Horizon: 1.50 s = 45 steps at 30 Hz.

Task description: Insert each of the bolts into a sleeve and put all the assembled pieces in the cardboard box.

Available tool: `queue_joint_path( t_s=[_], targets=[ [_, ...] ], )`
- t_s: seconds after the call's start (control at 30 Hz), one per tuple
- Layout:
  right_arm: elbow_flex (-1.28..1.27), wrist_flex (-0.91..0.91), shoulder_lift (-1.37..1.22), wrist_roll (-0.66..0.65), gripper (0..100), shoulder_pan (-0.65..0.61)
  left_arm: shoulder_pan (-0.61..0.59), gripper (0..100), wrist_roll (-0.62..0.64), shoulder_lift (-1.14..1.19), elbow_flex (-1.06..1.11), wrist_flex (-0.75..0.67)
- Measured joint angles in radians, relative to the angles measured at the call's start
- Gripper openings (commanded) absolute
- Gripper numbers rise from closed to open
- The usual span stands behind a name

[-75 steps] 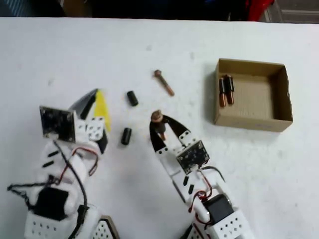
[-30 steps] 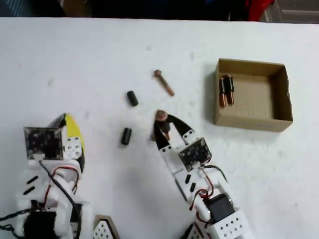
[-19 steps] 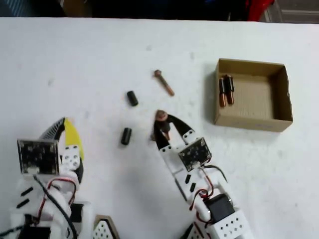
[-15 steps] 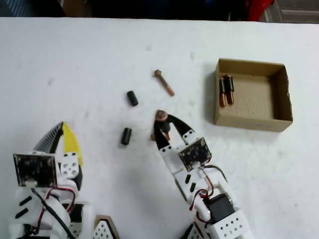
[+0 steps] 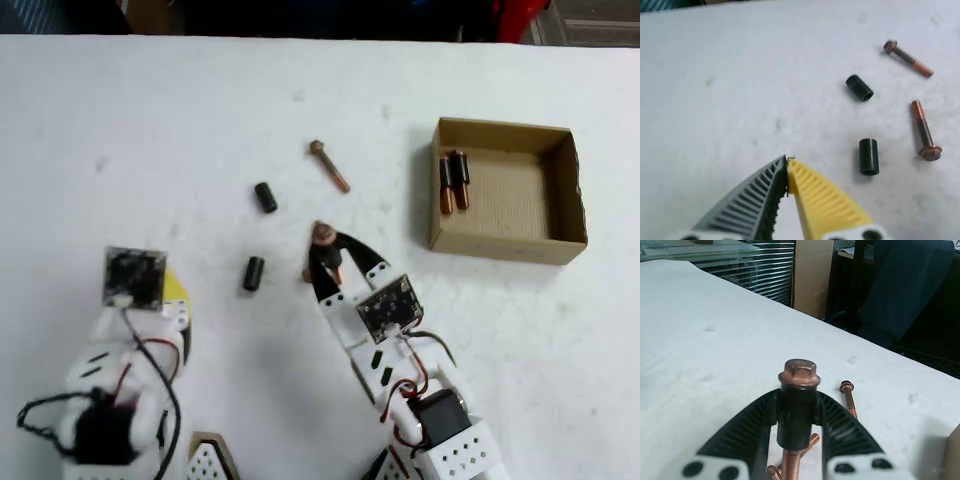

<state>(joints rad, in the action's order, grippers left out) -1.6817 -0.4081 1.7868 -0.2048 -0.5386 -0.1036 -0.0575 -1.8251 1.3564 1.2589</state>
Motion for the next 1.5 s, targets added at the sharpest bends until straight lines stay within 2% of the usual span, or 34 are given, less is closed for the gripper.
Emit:
queue_joint_path(
  t_s=[0.13,0.4,0.53,0.67,0.8,0.9,1.13,1.37,1.5],
  targets=[
    [0.000,0.000,0.000,0.000,1.7,0.005,0.000,2,0.000,0.000,0.144,-0.052],
    [0.000,0.000,0.000,0.000,1.7,0.054,0.000,2,0.000,0.000,0.324,-0.061],
    [0.000,0.000,0.000,-0.008,1.7,0.054,0.000,2,0.002,0.011,0.338,-0.060],
    [0.000,-0.008,0.000,-0.101,1.7,0.054,0.000,2,0.002,0.011,0.338,-0.034],
    [0.021,-0.104,0.000,-0.149,1.6,0.060,0.000,2,0.002,0.011,0.338,0.012],
    [0.052,-0.195,0.000,-0.153,1.6,0.117,0.000,2,0.002,0.009,0.338,0.018],
    [0.233,-0.361,0.002,-0.152,1.6,0.347,0.000,2,0.002,0.009,0.338,0.018],
    [0.387,-0.471,-0.005,-0.158,1.7,0.442,0.000,2,0.000,0.009,0.338,0.018],
    [0.532,-0.526,-0.121,-0.158,1.8,0.493,0.000,2,0.000,0.009,0.338,0.018]
  ],
)
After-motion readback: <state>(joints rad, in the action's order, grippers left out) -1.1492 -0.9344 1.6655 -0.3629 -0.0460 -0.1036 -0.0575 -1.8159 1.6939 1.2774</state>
